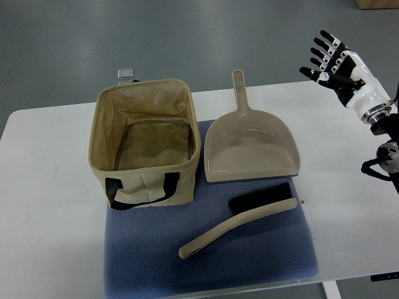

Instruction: Put pink broom in yellow bag with right hand

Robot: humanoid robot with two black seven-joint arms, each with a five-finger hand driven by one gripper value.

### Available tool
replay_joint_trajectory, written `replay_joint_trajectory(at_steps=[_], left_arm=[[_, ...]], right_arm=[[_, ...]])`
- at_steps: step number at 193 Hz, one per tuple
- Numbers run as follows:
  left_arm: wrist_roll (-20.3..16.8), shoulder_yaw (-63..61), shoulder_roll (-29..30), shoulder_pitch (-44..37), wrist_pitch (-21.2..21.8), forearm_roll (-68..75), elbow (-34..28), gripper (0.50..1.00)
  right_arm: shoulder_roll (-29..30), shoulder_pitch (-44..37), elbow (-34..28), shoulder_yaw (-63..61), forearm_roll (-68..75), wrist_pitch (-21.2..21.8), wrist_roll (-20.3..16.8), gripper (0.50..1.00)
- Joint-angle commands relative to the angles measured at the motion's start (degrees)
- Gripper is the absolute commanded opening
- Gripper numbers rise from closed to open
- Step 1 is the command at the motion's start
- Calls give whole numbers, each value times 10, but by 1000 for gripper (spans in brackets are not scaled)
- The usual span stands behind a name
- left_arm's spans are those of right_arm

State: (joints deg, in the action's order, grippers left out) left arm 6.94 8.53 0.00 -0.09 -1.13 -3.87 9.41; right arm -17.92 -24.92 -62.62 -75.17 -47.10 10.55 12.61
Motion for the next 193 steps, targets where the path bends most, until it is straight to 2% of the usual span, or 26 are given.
replay_joint_trajectory(at_steps=[1, 159, 193], left_arm=[[0, 0, 0, 0, 0, 0, 0, 1000], [0, 0, 0, 0, 0, 0, 0, 1000], [0, 0, 0, 0, 0, 0, 0, 1000]], right_arm=[[0, 0, 2, 0, 0, 1, -2, 950], [-19, -7, -6, 9, 0, 10, -1, 950], [-35, -13, -8, 13, -3, 36, 1, 948]])
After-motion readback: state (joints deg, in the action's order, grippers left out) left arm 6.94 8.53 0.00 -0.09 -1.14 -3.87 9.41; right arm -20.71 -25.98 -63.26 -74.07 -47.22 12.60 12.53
